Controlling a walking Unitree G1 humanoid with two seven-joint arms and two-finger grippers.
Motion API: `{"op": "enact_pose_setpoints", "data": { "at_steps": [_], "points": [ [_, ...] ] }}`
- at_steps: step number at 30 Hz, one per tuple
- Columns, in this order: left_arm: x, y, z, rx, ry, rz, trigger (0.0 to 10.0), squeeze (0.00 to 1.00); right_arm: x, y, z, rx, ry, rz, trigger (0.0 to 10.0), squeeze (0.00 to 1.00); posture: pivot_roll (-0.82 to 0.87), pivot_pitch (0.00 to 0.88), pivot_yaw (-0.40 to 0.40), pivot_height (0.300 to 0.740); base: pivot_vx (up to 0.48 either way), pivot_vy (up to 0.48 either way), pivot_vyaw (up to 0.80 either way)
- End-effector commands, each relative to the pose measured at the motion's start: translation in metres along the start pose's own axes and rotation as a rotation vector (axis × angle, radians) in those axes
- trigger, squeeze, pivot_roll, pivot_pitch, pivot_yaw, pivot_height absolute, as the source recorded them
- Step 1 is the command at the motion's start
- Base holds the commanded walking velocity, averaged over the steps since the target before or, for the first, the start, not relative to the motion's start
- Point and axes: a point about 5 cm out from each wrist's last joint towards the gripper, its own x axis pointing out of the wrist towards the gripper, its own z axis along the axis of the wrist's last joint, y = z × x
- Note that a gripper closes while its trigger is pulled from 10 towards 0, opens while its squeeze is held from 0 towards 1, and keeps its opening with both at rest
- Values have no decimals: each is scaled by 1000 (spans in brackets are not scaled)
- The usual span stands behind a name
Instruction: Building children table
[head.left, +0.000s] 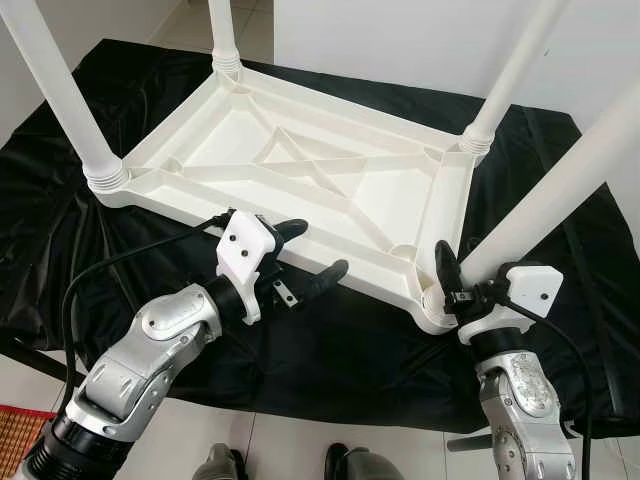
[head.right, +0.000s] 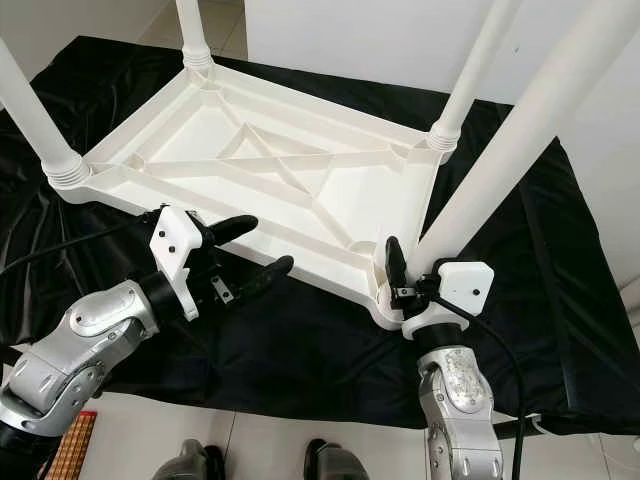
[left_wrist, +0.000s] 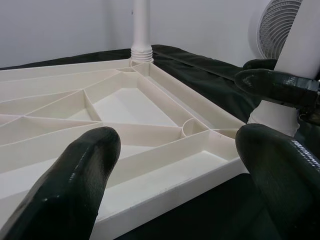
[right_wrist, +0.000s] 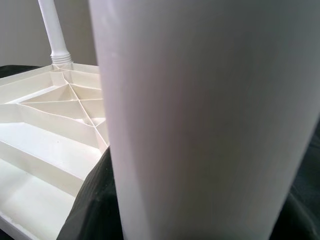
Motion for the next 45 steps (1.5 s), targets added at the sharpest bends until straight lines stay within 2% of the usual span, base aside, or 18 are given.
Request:
{"op": "enact_pose_setpoints", "data": {
  "at_steps": [1, 7, 12, 14, 16, 20, 31, 40, 45],
  "points": [
    [-1, -7, 1, 9, 5, -125, 10000, 0, -7, -1, -25, 2, 139, -18, 10000, 0, 32, 191, -31, 740, 0, 0, 0],
    [-1, -8, 1, 8, 6, -125, 10000, 0, -7, -3, -23, -2, 130, -94, 10000, 0, 32, 192, -33, 740, 0, 0, 0],
    [-1, -8, 2, 7, 3, -123, 10000, 0, -7, -1, -22, 7, 112, -263, 10000, 0, 34, 191, -36, 740, 0, 0, 0],
    [-1, -8, 2, 7, 3, -123, 10000, 0, -7, -1, -22, 7, 112, -263, 10000, 0, 34, 191, -36, 740, 0, 0, 0],
    [-1, -9, 1, 4, 2, -123, 10000, 0, -6, -1, -21, -12, 104, -358, 10000, 0, 34, 191, -36, 740, 0, 0, 0],
    [0, -9, 1, 3, 1, -123, 10000, 0, -6, 0, -21, -38, 102, -390, 10000, 0, 35, 192, -37, 740, 0, 0, 0],
    [0, -9, 2, 1, -2, -123, 10000, 0, -5, -2, -22, -32, 114, -428, 10000, 0, 32, 191, -40, 740, 0, 0, 0],
    [0, -10, 2, 2, -2, -129, 10000, 0, -7, -7, -25, -23, 132, -511, 10000, 0, 34, 187, -40, 740, 0, 0, 0],
    [0, -10, 1, 2, 0, -132, 10000, 0, -10, -12, -28, 28, 154, -574, 10000, 0, 33, 184, -37, 740, 0, 0, 0]
  ]
}}
